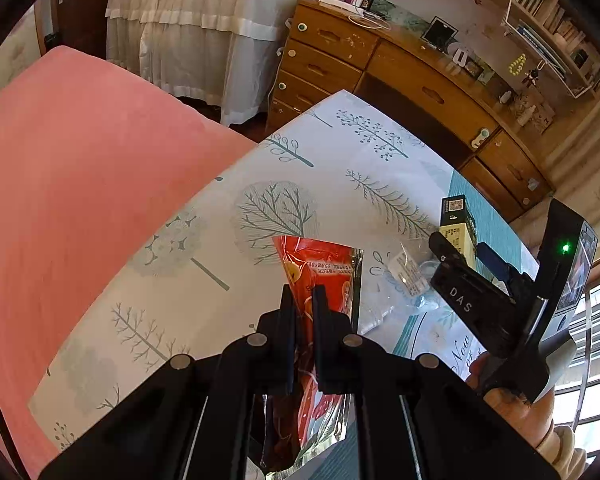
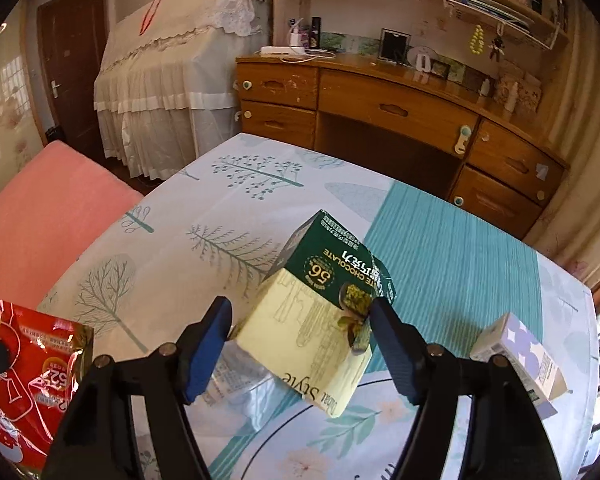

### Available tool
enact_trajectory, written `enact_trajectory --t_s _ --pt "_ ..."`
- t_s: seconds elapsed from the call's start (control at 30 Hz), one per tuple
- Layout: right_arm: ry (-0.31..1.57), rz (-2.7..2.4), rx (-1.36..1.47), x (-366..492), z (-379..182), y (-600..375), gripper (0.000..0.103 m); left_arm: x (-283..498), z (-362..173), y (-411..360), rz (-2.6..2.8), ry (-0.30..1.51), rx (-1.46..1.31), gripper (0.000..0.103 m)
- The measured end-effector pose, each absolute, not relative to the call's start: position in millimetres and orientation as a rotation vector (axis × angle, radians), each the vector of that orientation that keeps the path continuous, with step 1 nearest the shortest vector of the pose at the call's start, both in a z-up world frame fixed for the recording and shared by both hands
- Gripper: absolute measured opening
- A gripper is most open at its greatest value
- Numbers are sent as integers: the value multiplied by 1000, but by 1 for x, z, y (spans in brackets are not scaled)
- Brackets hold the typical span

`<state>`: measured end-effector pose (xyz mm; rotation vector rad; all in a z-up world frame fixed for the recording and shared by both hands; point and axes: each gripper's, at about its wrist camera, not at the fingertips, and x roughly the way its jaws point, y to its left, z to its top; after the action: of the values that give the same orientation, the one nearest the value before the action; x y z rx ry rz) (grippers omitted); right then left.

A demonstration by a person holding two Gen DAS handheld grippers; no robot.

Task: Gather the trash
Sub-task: 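Grasp the green-and-cream chocolate box with the right gripper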

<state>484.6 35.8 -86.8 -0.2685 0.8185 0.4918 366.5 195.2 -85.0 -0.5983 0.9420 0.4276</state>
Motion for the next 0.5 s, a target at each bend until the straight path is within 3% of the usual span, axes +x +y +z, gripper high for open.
enact_trajectory --t_s 0.43,0.5 --pt "814 407 -149 492 -86 -26 61 369 -84 179 383 961 -573 5" --pt "812 409 -126 490 -84 -36 51 368 -83 176 378 960 -572 5"
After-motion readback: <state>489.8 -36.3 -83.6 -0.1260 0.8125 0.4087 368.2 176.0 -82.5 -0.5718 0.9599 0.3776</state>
